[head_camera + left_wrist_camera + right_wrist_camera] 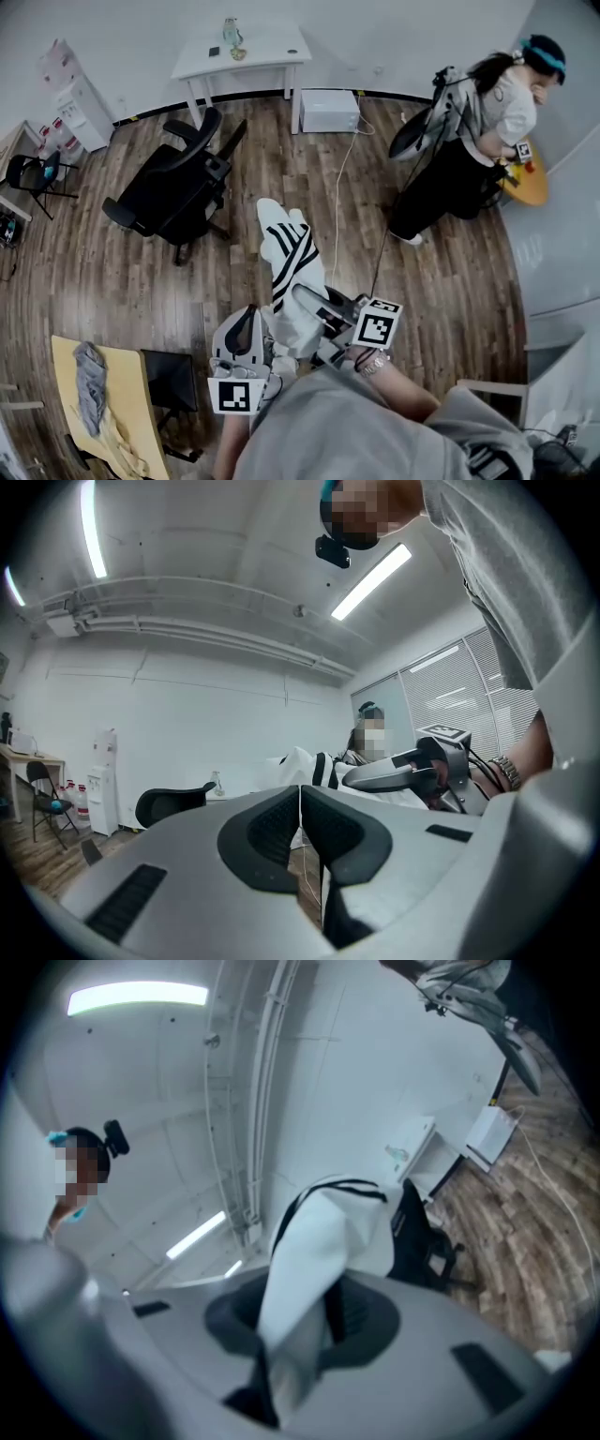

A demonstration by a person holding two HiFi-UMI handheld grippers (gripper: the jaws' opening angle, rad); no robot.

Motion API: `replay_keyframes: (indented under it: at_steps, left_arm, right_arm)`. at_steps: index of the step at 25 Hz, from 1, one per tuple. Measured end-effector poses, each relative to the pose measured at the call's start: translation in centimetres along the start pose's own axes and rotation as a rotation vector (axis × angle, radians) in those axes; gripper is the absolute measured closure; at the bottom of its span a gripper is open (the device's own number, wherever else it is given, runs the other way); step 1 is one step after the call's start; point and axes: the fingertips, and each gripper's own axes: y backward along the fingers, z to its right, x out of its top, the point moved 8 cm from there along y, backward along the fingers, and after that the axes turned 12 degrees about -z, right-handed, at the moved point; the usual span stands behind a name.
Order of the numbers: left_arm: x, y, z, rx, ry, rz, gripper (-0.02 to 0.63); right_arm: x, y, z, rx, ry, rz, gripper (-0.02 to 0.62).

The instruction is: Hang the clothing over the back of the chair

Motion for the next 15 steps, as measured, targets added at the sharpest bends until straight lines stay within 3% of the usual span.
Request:
replay_keyframes:
  at_steps: [9, 15]
  left_arm:
    - [0.9, -1.7, -4.6, -0.025, 0.032, 0.041, 0.565]
    - [1.5, -3.0, -7.4, -0.030, -0.030, 0.033, 0.565]
  right_arm:
    - [1.7, -5.0, 0.0, -0.011, 0.017, 0.015, 0.486]
    - [3.3, -7.7, 0.7, 0.007, 0.028, 0.033, 0.485]
